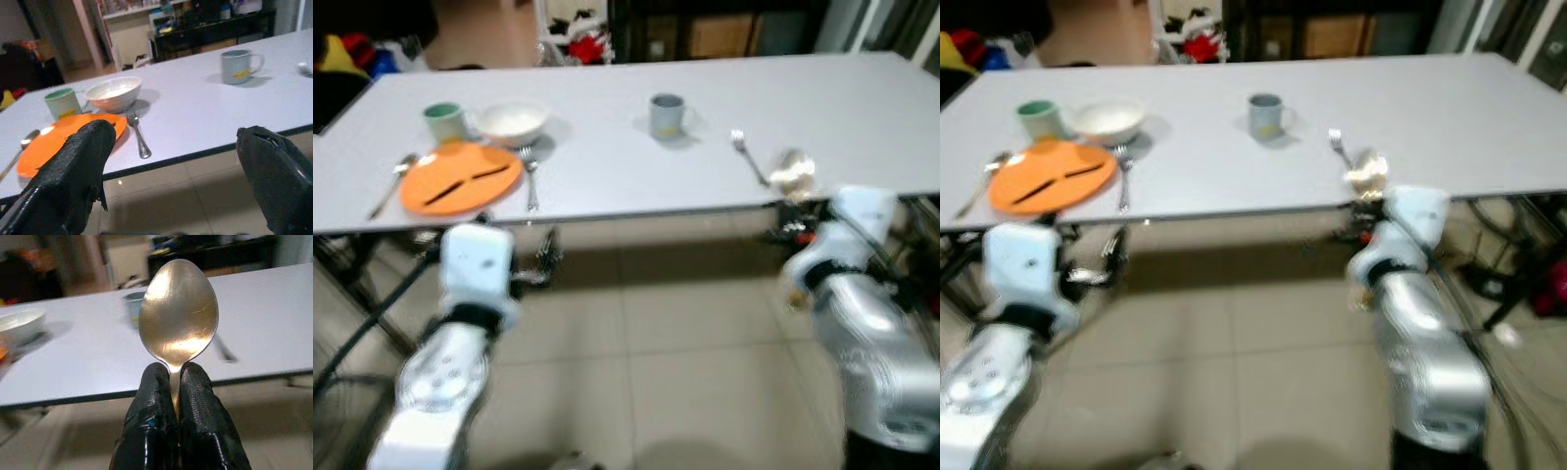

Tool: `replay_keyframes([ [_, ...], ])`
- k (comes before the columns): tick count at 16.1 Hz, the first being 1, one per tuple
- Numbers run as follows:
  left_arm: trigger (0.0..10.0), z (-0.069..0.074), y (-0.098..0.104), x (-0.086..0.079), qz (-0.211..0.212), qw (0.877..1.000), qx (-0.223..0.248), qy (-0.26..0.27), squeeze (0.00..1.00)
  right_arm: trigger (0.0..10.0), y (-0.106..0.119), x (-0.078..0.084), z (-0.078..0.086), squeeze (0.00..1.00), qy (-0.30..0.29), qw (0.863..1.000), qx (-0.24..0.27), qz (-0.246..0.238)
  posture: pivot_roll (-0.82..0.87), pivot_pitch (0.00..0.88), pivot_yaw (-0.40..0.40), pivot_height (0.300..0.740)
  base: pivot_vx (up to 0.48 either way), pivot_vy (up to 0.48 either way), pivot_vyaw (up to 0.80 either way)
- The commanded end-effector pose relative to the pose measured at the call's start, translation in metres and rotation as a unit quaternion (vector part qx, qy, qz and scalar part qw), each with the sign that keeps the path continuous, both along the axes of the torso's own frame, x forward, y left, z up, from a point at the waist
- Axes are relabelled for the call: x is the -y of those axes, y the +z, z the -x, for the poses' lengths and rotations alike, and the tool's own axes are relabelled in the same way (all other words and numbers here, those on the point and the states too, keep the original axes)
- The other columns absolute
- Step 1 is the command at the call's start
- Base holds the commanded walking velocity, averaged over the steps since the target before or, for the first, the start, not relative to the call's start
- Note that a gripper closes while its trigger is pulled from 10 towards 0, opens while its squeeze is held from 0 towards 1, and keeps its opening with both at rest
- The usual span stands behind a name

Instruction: Setting the table

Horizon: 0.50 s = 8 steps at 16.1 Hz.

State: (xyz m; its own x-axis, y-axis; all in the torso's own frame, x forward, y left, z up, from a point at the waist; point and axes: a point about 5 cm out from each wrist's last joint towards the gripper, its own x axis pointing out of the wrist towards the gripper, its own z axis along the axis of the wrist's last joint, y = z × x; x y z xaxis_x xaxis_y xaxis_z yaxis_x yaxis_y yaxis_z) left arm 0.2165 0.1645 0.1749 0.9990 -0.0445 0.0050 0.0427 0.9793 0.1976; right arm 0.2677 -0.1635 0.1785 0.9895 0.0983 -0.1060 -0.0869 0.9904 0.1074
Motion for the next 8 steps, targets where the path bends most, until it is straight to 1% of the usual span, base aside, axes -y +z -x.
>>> replay_keyframes([
  [1,10.0,-0.0001,-0.0027,0.0023,0.002,1.0,-0.004,-0.005,0.0,10.0,0.0021,0.0077,-0.0002,0.0,-0.009,1.0,-0.001,0.005,-0.08,0.031,0.019,0.74,0.398,0.0,0.0],
  [3,10.0,0.0038,-0.0075,-0.0008,0.003,1.0,-0.011,0.005,0.0,10.0,0.0046,0.0087,-0.004,0.0,0.016,1.0,-0.004,0.013,-0.08,0.026,0.005,0.74,0.398,0.0,0.0],
  [5,10.0,0.005,-0.0075,-0.0018,0.002,1.0,-0.011,0.007,0.0,10.0,0.0044,0.0084,-0.0054,0.0,0.025,0.999,-0.009,0.018,-0.08,0.024,0.003,0.74,0.398,0.0,0.0],
  [8,10.0,0.0057,-0.0086,-0.0014,-0.006,1.0,-0.013,0.0,0.0,10.0,-0.0026,0.0036,-0.0091,0.0,0.05,0.997,-0.042,0.047,-0.07,0.019,0.002,0.74,0.396,0.0,0.0],
])
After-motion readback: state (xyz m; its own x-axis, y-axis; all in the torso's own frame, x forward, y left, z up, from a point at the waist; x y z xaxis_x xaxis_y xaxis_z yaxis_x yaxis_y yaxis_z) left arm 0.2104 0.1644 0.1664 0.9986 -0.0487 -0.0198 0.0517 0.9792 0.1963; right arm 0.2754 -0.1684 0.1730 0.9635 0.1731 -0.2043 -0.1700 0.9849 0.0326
